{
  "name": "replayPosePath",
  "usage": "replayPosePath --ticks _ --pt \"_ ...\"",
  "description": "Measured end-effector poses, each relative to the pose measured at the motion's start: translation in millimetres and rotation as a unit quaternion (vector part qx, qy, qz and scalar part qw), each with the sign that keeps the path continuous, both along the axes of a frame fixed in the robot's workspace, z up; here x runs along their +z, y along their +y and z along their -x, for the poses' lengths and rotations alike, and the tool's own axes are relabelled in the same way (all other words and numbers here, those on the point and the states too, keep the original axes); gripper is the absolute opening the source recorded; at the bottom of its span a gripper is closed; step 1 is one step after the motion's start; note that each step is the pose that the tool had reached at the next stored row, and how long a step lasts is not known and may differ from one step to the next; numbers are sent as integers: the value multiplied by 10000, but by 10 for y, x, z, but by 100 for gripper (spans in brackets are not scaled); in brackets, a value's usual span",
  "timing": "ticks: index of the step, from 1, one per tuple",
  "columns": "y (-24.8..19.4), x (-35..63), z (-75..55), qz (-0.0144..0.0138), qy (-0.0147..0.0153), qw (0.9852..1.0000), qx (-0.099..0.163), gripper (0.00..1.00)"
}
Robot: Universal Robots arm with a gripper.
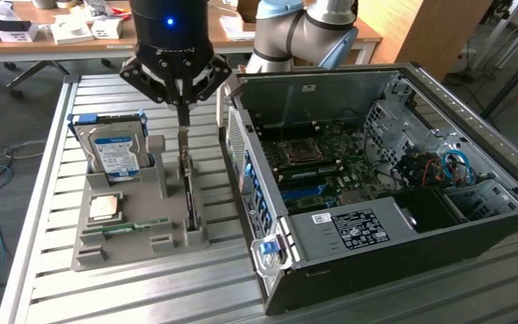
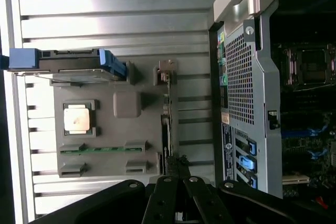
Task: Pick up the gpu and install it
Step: 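Reach for the gpu, then pick up the gpu and move the gpu toward the slot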
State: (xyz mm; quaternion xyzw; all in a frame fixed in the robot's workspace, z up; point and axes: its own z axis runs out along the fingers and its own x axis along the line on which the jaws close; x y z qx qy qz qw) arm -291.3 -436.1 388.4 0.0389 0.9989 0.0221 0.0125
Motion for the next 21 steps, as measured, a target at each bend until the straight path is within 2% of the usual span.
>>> replayPosePath --ticks 4,8,21 --pt "-57 0 5 0 0 10000 0 11" --pt "-95 0 8 0 0 10000 0 11" --pt "-100 0 9 0 0 10000 0 11"
